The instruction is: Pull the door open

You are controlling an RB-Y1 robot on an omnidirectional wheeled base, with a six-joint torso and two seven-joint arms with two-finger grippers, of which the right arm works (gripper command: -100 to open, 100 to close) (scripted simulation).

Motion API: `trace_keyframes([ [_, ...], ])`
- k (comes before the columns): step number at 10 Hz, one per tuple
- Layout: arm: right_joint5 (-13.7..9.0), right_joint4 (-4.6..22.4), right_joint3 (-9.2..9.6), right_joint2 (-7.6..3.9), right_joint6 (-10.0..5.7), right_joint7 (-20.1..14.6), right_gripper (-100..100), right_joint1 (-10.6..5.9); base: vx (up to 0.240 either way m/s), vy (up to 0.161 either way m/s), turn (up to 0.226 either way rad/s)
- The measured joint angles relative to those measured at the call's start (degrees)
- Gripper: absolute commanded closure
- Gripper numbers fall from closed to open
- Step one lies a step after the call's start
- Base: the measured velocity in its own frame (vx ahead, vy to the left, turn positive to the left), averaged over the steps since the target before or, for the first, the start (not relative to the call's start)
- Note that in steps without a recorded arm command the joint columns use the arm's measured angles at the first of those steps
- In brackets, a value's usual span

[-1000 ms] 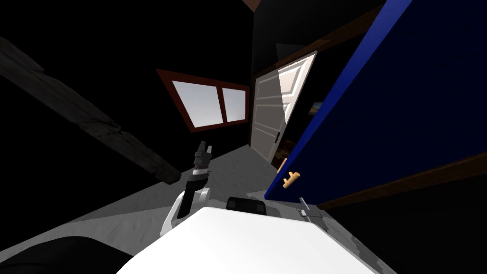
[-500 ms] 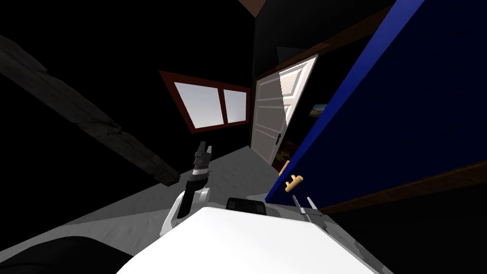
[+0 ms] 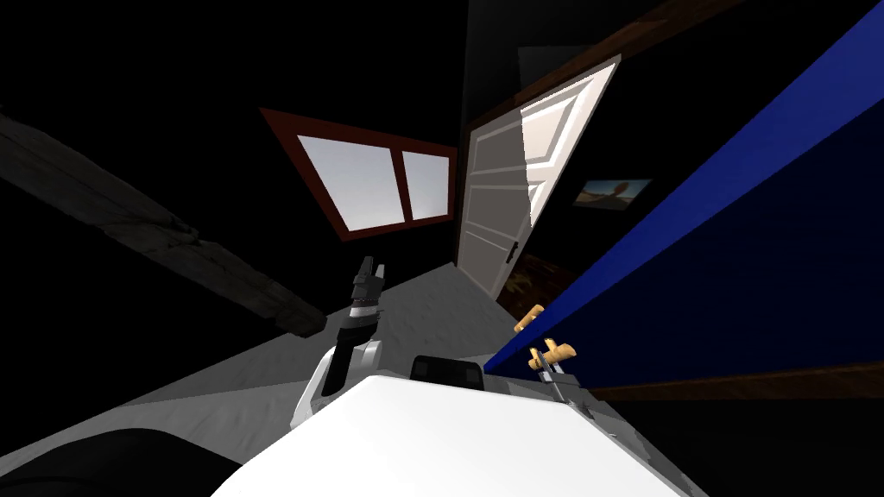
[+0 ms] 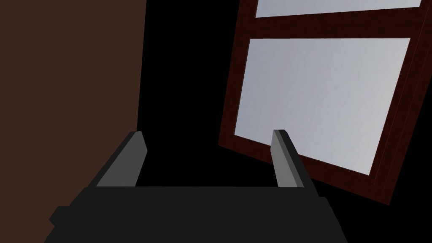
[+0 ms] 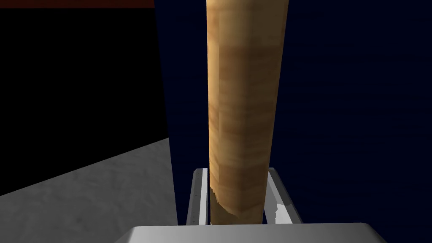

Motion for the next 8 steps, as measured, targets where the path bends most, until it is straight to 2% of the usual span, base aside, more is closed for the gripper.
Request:
trace_keyframes([
  [3, 0.03, 0.12, 0.1, 0.04, 0.2, 0.05, 100, 0.15, -0.014, -0.001, -0.006],
  [8, 0.55, 0.91, 1.12, -0.54, -0.76, -0.84, 100, -0.18, -0.163, -0.052, 0.122],
])
